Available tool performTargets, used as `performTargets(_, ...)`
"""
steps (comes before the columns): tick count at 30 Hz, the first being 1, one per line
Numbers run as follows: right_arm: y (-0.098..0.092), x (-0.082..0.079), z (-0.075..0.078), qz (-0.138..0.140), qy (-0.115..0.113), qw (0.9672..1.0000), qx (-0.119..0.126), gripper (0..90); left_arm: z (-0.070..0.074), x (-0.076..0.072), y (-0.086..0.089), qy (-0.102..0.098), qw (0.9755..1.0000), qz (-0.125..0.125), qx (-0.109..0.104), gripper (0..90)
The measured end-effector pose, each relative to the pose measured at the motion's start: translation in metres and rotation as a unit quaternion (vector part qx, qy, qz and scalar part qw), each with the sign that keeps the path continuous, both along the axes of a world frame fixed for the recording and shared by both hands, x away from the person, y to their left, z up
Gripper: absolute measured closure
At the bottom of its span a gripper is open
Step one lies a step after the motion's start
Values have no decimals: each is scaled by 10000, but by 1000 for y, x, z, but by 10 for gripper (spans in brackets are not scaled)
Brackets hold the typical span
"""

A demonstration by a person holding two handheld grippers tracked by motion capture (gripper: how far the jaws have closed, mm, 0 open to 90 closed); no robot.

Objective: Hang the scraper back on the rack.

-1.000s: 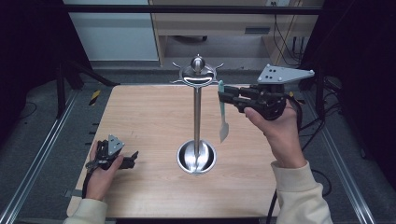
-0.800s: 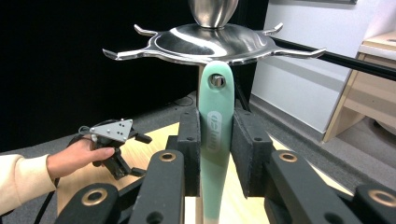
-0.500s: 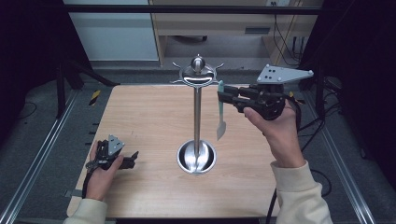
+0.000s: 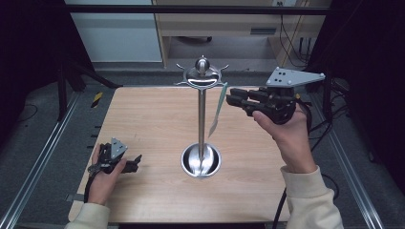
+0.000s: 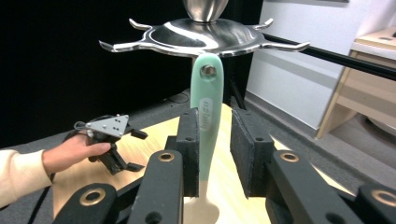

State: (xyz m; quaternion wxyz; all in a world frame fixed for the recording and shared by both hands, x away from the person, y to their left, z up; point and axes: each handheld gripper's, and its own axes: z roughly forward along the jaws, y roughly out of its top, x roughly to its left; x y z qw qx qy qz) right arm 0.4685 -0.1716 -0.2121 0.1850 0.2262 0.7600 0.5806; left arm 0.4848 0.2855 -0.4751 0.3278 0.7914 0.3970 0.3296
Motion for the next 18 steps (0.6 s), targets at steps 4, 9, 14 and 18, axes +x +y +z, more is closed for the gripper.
performTargets(4,-1,-2,-2,-183,-56,9996,-189,722,0,0,-1,1,10000,0,8,33)
performTargets(9,-3,-4,-8,-526,-101,9976,-431,605,-1,1,-1,19,10000,-11,16,33)
performTargets(14,-9,-2,-20,-1037,-101,9934,-489,437,-2,0,-1,42,10000,-15,29,33)
performTargets(18,-15,2,-35,-1276,-57,9907,-474,324,-1,1,0,44,10000,-7,29,33)
